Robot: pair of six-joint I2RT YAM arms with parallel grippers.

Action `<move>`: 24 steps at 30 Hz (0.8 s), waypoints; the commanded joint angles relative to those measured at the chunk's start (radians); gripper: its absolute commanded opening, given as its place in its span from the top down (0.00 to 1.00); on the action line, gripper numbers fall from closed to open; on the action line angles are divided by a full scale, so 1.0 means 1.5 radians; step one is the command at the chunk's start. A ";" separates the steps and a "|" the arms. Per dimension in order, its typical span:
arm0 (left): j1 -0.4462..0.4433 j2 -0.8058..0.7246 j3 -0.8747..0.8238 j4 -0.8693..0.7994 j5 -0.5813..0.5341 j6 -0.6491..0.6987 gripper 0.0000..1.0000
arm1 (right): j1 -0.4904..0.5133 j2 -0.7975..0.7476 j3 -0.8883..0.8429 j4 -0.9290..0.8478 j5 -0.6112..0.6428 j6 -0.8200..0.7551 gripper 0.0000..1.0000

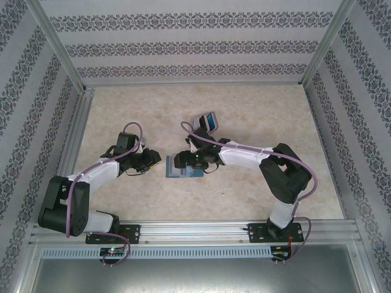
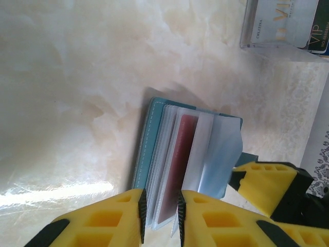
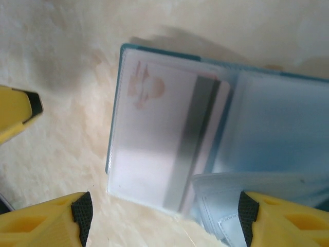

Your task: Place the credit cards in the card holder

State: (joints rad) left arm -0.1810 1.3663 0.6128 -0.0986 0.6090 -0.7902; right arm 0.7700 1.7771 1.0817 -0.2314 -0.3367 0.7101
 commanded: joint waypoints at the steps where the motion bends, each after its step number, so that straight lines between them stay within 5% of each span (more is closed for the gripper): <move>1: 0.009 0.007 0.030 -0.021 -0.001 0.024 0.74 | 0.001 -0.044 -0.037 -0.036 0.016 0.005 0.23; 14: 0.013 0.040 0.128 -0.057 -0.004 0.073 0.73 | -0.051 -0.205 -0.040 -0.122 0.076 -0.032 0.23; 24: 0.011 0.162 0.275 -0.037 0.031 0.082 0.65 | -0.201 -0.112 0.093 -0.124 0.079 -0.100 0.23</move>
State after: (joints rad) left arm -0.1745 1.5665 0.9691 -0.1585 0.6277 -0.6910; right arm 0.4957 1.5517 1.1599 -0.3935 -0.2436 0.6174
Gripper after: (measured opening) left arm 0.341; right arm 0.767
